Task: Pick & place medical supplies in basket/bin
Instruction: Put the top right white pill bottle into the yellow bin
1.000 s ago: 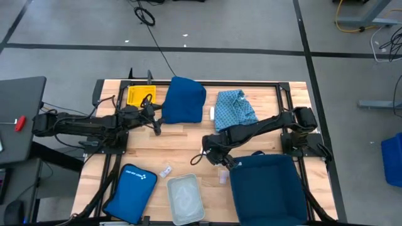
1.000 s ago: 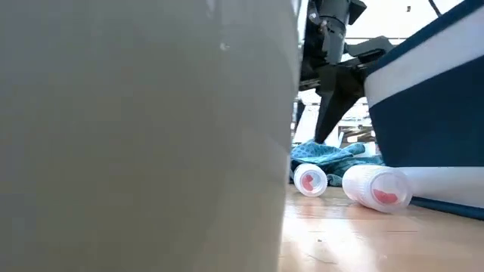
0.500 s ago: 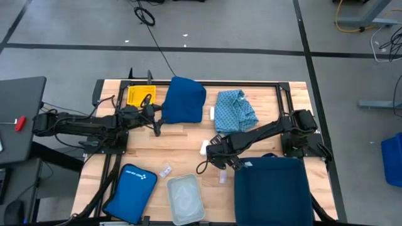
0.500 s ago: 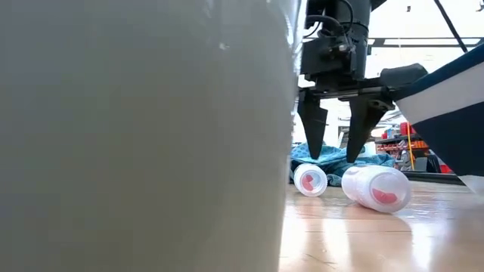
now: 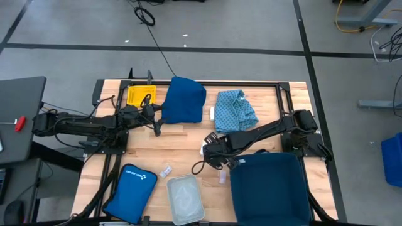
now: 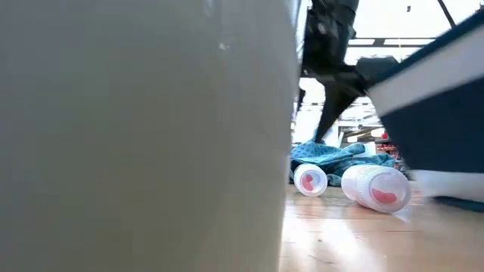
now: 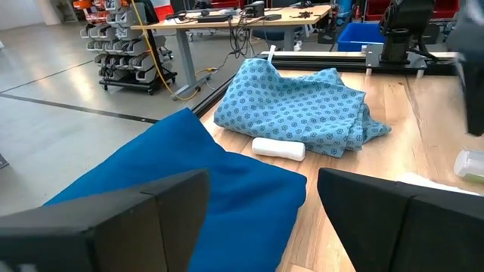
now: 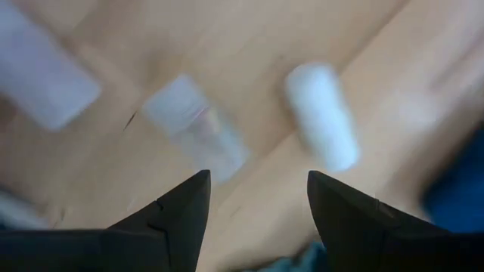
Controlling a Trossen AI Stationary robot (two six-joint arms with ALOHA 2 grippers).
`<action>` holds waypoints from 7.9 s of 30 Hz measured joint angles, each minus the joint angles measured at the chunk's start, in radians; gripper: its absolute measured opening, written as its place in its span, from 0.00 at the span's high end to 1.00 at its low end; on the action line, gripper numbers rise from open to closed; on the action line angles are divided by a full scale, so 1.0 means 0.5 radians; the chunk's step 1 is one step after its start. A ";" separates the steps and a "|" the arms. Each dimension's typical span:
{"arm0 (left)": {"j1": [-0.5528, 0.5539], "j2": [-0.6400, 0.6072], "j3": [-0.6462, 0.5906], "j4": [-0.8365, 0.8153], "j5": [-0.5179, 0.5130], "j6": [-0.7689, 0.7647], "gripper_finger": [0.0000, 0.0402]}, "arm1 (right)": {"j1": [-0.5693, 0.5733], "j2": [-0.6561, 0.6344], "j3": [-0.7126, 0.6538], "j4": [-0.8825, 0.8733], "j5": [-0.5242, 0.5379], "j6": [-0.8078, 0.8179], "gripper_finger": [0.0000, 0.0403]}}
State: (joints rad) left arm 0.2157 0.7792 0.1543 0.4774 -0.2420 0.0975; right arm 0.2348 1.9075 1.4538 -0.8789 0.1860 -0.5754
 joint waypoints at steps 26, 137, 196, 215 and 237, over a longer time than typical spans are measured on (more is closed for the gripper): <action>-0.001 0.045 0.000 -0.005 0.086 -0.015 0.38 | -0.167 0.136 0.183 0.281 -0.437 -0.097 0.43; -0.001 0.117 0.000 -0.007 0.066 -0.166 0.38 | -0.065 0.315 -0.041 -0.094 -0.532 1.336 0.44; -0.001 0.118 -0.058 0.859 1.127 -0.168 0.38 | -0.468 -0.043 -0.042 2.216 -0.413 0.446 0.65; -0.046 0.433 -0.057 1.262 0.913 -0.233 0.24 | -0.557 -0.043 -0.042 2.362 -0.540 0.459 0.65; -0.131 1.007 0.231 1.458 0.802 -0.073 0.41 | -0.565 -0.043 -0.042 2.359 -0.568 0.459 0.65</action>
State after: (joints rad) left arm 0.1501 1.2827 0.2699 1.2064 0.1591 0.0608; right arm -0.0475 1.8862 1.4326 0.3008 -0.0982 -0.3458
